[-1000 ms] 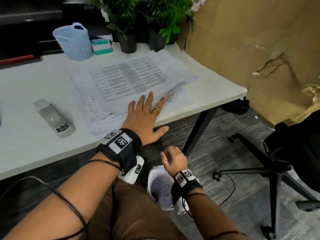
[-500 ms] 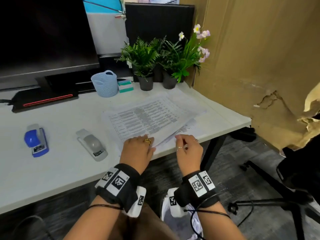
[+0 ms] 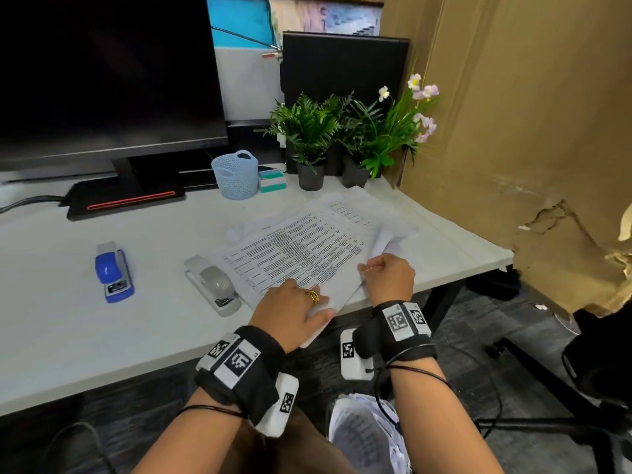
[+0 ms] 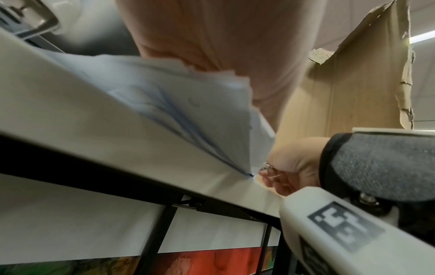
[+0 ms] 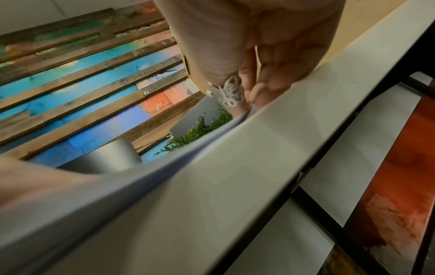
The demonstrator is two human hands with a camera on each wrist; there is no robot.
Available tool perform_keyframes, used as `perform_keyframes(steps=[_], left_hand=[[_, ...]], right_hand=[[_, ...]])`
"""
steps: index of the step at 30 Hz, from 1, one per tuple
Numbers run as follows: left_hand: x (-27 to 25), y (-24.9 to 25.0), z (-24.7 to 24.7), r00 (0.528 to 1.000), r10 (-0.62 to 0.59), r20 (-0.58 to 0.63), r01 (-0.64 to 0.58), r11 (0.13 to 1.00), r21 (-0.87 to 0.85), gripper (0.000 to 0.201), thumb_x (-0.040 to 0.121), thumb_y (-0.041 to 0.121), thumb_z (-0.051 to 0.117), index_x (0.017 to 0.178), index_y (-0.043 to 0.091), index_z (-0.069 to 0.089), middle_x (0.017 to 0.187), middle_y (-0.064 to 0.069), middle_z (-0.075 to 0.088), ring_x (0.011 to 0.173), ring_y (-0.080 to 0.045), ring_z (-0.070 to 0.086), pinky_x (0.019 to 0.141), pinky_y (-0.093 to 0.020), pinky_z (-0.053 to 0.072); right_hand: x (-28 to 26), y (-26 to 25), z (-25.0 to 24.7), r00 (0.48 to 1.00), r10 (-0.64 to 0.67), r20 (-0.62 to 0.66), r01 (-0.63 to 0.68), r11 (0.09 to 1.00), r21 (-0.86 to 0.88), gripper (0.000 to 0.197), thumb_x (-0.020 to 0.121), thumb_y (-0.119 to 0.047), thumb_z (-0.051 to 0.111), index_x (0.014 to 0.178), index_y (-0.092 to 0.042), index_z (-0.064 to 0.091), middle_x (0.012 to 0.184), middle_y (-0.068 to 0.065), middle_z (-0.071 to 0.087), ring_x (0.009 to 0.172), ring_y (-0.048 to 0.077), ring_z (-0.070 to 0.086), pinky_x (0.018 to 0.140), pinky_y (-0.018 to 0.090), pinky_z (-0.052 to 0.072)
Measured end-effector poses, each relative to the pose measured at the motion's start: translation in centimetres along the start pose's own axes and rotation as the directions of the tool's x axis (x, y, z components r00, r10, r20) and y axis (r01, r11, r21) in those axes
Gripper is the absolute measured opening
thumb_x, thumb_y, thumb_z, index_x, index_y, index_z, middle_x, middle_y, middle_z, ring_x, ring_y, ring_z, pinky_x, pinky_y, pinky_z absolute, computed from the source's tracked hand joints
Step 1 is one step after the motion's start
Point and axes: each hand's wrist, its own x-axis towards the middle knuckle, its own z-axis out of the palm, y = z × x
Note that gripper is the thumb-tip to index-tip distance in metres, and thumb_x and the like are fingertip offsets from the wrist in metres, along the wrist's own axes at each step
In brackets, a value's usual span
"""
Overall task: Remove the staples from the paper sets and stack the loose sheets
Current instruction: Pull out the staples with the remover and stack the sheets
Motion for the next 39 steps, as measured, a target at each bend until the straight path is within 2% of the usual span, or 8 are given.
perform_keyframes(steps=[6, 11, 14, 18, 22, 27, 35, 39], left_hand=[[-0.1, -0.8, 0.0, 1.000, -0.004, -0.018, 0.000, 0.979, -0.203, 0.045, 0.095, 0.049, 0.038, 0.135, 0.030, 0.047, 0.147, 0.008, 0.036, 0.131, -0.016, 0.031, 0.107, -0.033, 0.029], [0.0, -1.8, -2.8, 0.956, -0.069, -0.284, -0.009, 0.964, -0.265, 0.040, 0.095, 0.037, 0.048, 0.134, 0.029, 0.047, 0.151, 0.006, 0.029, 0.135, -0.016, 0.023, 0.109, -0.037, 0.027], [0.3, -1.8, -5.8, 0.889, -0.091, -0.448, -0.016, 0.973, -0.229, 0.050, 0.092, 0.034, 0.055, 0.139, 0.028, 0.040, 0.153, 0.004, 0.023, 0.135, -0.016, 0.020, 0.111, -0.039, 0.027], [0.8, -0.9, -9.7, 0.779, -0.099, -0.619, 0.022, 0.991, -0.131, 0.080, 0.082, 0.047, 0.063, 0.147, 0.031, 0.019, 0.157, -0.002, 0.008, 0.143, -0.023, 0.002, 0.114, -0.043, 0.004], [0.6, -0.2, -11.3, 0.598, 0.033, -0.801, 0.025, 0.998, 0.060, 0.062, 0.085, 0.058, 0.046, 0.137, 0.026, 0.039, 0.140, -0.005, 0.043, 0.136, -0.026, 0.023, 0.107, -0.062, 0.000], [-1.3, 0.2, -12.4, 0.481, 0.096, -0.871, 0.042, 0.990, 0.133, 0.041, 0.091, 0.053, 0.041, 0.116, 0.026, 0.059, 0.100, 0.003, 0.058, 0.105, -0.016, 0.046, 0.105, -0.069, 0.008], [-3.2, 1.7, -14.7, 0.377, 0.259, -0.889, -0.036, 0.963, 0.266, 0.036, 0.092, 0.049, 0.043, 0.105, 0.026, 0.067, 0.096, 0.000, 0.061, 0.103, -0.017, 0.047, 0.105, -0.068, 0.006], [-3.2, 3.0, -15.1, 0.287, 0.353, -0.891, -0.001, 0.930, 0.368, 0.016, 0.091, 0.034, 0.057, 0.092, 0.024, 0.070, 0.080, 0.001, 0.057, 0.088, -0.019, 0.051, 0.107, -0.061, 0.014]], right_hand=[[-1.0, -0.8, 0.1, 0.965, -0.190, -0.179, 0.207, 0.975, 0.085, 0.005, 0.088, -0.012, 0.060, 0.086, -0.008, 0.064, 0.098, 0.006, 0.053, 0.087, 0.020, 0.053, 0.070, 0.024, 0.036], [-2.2, -2.4, -0.9, 0.937, -0.229, -0.263, 0.322, 0.857, 0.402, 0.014, 0.094, -0.007, 0.051, 0.106, -0.012, 0.048, 0.077, -0.003, 0.060, 0.068, 0.010, 0.057, 0.067, 0.023, 0.044], [-2.8, -2.8, -2.0, 0.918, -0.220, -0.329, 0.361, 0.804, 0.471, 0.034, 0.095, -0.005, 0.048, 0.127, -0.015, 0.044, 0.089, 0.004, 0.063, 0.079, 0.010, 0.058, 0.070, 0.012, 0.040], [-3.6, -3.6, -3.4, 0.878, -0.274, -0.391, 0.440, 0.784, 0.438, 0.021, 0.096, 0.000, 0.043, 0.114, -0.001, 0.054, 0.090, 0.002, 0.060, 0.082, 0.017, 0.055, 0.069, 0.015, 0.036], [-4.9, -3.7, -4.4, 0.852, -0.398, -0.341, 0.517, 0.746, 0.420, 0.022, 0.090, -0.010, 0.037, 0.106, -0.001, 0.049, 0.079, -0.014, 0.052, 0.071, -0.007, 0.054, 0.056, 0.011, 0.035], [-6.8, -3.3, -5.4, 0.819, -0.412, -0.400, 0.566, 0.698, 0.439, 0.020, 0.088, -0.006, 0.038, 0.104, 0.001, 0.048, 0.081, -0.016, 0.050, 0.073, -0.018, 0.052, 0.063, -0.001, 0.038], [-9.6, -3.9, -5.1, 0.765, -0.354, -0.538, 0.611, 0.663, 0.433, 0.016, 0.088, 0.004, 0.039, 0.103, 0.003, 0.045, 0.081, -0.013, 0.041, 0.076, -0.017, 0.048, 0.069, -0.002, 0.035], [-10.6, -4.2, -4.4, 0.817, -0.269, -0.510, 0.542, 0.658, 0.522, 0.015, 0.090, -0.010, 0.037, 0.094, -0.024, 0.039, 0.077, -0.007, 0.036, 0.070, -0.009, 0.044, 0.069, 0.004, 0.036]])
